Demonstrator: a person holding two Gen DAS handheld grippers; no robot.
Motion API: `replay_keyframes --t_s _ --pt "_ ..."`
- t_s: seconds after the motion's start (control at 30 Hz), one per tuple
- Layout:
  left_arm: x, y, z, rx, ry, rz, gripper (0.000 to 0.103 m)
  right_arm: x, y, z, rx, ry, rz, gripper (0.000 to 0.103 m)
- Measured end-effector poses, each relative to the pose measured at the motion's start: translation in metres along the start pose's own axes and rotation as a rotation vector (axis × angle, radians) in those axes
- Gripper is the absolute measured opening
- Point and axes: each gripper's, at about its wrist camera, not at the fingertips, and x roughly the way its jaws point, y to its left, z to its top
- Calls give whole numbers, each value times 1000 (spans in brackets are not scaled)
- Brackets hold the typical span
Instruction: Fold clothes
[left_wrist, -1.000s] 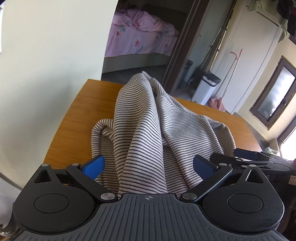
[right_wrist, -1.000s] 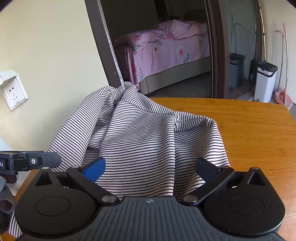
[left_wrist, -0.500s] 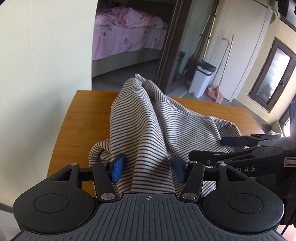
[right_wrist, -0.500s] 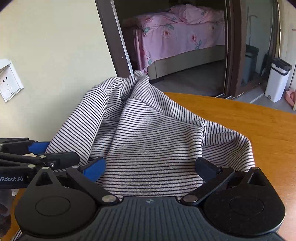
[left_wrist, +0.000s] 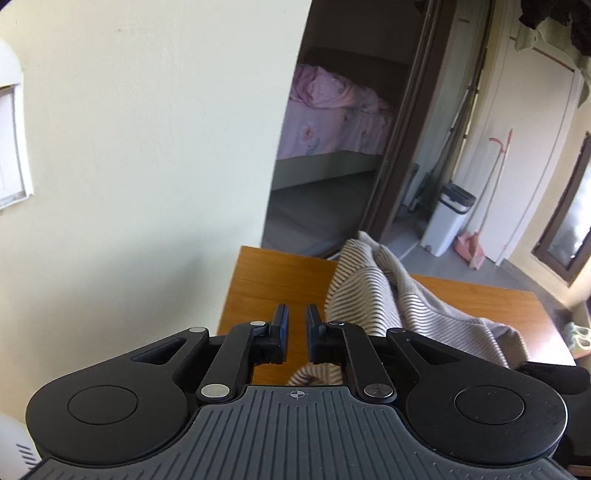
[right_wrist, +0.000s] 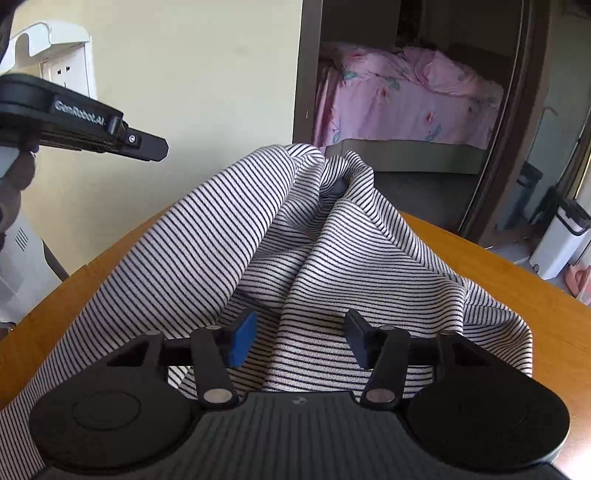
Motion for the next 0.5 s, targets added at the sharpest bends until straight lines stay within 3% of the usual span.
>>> replay_keyframes --t_s 0.07,0.13,0.2,0.27,0.33,0.37,0.4,0.43,0.5 --pt "0 -11 -10 36 37 -47 51 -1 -3 -1 -80 -11 -30 22" --pt "1 -24 -21 83 69 -76 59 -6 -10 0 -149 -32 -69 8" --pt "5 -34 -31 114 93 -79 68 -20 -29 0 -209 -92 -233 8" --pt "13 -42 -39 138 110 -72 70 -30 -53 2 -234 -141 -394 8" --pt "20 -48 -45 161 119 -55 66 -32 -80 3 -169 -146 -471 8" --pt "23 -51 -48 182 117 -39 54 -32 -92 3 -124 -137 -477 8" --pt "26 -52 -50 203 111 -16 20 -34 -101 1 -88 -129 -473 7" --pt "27 -52 -53 224 101 15 13 -36 -108 -4 -57 -120 -464 7" --pt "24 -44 -52 220 84 53 11 -40 -114 -12 -36 -111 -450 7"
